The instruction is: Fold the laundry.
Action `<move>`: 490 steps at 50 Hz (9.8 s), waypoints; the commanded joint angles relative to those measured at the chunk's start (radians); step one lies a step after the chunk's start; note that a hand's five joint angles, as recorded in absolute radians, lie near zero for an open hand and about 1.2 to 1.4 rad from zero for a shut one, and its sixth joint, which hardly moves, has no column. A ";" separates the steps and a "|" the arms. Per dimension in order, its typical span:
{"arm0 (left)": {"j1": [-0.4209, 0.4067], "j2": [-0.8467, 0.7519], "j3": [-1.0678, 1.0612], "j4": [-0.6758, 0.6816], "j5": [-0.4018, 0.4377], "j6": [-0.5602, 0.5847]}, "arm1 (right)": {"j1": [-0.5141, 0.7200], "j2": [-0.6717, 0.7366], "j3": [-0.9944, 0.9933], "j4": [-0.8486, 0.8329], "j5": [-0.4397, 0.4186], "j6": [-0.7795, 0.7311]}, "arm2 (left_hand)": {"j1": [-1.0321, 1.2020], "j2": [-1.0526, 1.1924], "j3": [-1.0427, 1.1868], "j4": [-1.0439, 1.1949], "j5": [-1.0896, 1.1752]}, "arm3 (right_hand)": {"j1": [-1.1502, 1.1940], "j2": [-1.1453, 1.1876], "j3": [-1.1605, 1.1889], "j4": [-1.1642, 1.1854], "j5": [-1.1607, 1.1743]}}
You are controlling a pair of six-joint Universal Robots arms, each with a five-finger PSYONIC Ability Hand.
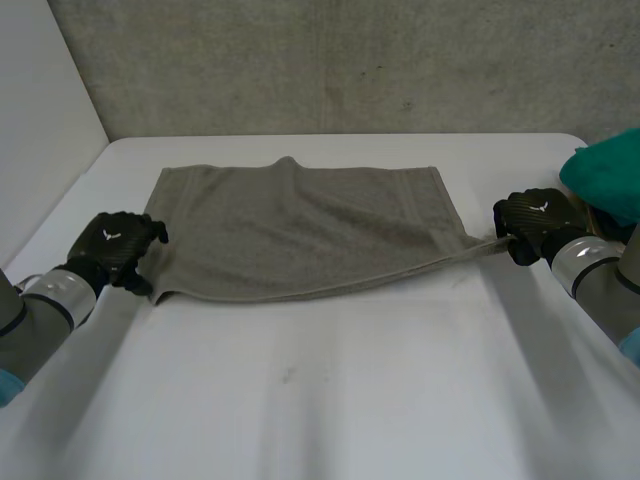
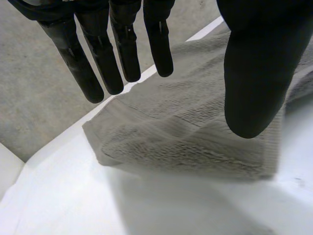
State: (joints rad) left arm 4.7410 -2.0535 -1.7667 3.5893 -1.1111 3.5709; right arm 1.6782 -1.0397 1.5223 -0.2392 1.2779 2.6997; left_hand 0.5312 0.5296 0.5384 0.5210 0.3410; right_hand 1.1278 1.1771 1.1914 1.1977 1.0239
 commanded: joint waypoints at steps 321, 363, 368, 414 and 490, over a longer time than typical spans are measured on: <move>-0.271 0.168 0.323 -0.411 0.386 0.147 | 0.748 0.305 -0.329 -0.052 0.308 -0.053 | -0.357 -0.355 -0.364 -0.346 -0.341 | -0.953 -1.003 -1.017 -1.023 -1.024; -0.297 0.185 0.415 -0.462 0.387 -0.006 | 0.686 0.353 -0.445 -0.055 0.317 -0.012 | -0.357 -0.355 -0.364 -0.346 -0.341 | -0.889 -0.938 -0.952 -0.959 -0.959; -0.315 0.194 0.461 -0.451 0.281 -0.147 | 0.670 0.337 -0.447 0.015 0.276 0.051 | -0.357 -0.355 -0.364 -0.346 -0.341 | -0.889 -0.938 -0.952 -0.959 -0.959; -0.305 0.230 0.454 -0.382 0.231 -0.199 | 0.624 0.391 -0.590 -0.072 0.271 0.040 | -0.357 -0.355 -0.364 -0.346 -0.341 | 0.268 0.219 0.205 0.199 0.198; -0.308 0.259 0.368 -0.337 0.246 -0.201 | 0.528 0.313 -0.284 -0.089 0.302 0.025 | -0.357 -0.355 -0.364 -0.346 -0.341 | 0.266 0.217 0.203 0.197 0.196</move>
State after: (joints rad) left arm 4.4345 -1.7965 -1.3942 3.2521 -0.8652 3.3715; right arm 2.2113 -0.7418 1.2673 -0.3266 1.5817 2.7239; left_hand 0.1896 0.2053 0.2112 0.2017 0.0443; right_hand 0.8392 0.8803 0.8718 0.8725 0.6570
